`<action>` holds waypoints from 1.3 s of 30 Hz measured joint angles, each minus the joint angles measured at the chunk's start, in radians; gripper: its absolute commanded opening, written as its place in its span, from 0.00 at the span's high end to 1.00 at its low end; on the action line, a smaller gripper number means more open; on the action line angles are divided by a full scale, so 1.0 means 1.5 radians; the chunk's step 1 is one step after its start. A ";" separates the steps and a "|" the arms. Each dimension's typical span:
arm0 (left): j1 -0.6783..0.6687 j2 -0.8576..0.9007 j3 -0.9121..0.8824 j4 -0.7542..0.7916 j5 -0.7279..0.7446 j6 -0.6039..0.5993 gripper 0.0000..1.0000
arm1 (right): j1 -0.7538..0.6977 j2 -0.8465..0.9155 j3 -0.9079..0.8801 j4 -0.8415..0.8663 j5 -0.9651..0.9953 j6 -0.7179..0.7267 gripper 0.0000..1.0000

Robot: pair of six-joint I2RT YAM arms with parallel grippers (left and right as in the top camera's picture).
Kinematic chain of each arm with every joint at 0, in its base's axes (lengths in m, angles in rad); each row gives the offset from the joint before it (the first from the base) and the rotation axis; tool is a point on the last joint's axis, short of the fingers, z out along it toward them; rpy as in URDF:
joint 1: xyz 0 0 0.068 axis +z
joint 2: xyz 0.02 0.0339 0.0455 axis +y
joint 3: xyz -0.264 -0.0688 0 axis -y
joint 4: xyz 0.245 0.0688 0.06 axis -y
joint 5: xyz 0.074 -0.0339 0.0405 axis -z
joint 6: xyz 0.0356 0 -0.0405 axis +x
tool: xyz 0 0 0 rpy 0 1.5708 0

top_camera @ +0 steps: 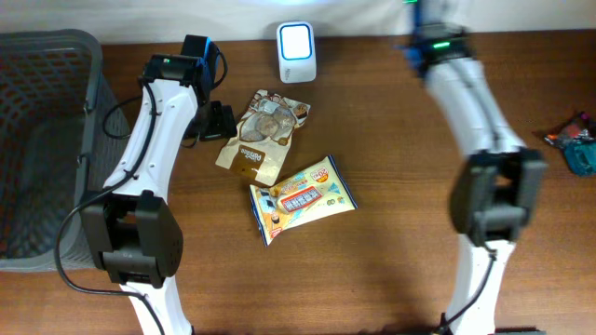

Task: Scan the item barcode
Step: 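Carry the pack to the right table edge and release it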

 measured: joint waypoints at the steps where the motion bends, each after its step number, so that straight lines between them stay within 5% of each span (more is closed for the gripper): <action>1: 0.000 0.000 0.000 0.000 0.000 0.000 0.01 | -0.063 -0.010 0.000 -0.046 -0.004 0.040 0.96; 11: 0.000 0.000 0.000 0.000 0.000 0.000 0.01 | -0.404 -0.011 -0.008 -0.205 -0.189 0.109 0.96; 26: 0.000 0.000 0.000 0.001 0.000 0.000 0.01 | -0.567 -0.005 -0.054 -0.237 -0.199 0.109 0.96; 32: 0.000 0.000 0.000 0.000 0.000 0.000 0.01 | -0.563 0.019 -0.100 -0.197 -0.237 0.112 0.76; 33: 0.000 0.000 0.000 0.001 0.000 0.000 0.01 | -0.563 0.021 -0.101 -0.192 -0.252 0.112 0.62; 34: 0.000 0.000 0.000 0.000 0.000 0.000 0.01 | -0.563 0.021 -0.101 -0.191 -0.262 0.113 0.28; 35: 0.000 0.000 0.000 0.000 0.000 0.000 0.01 | -0.563 0.021 -0.101 -0.192 -0.271 0.111 0.19; 39: 0.000 0.000 0.000 0.000 0.000 0.000 0.01 | -0.563 0.021 -0.101 -0.199 -0.285 0.104 0.12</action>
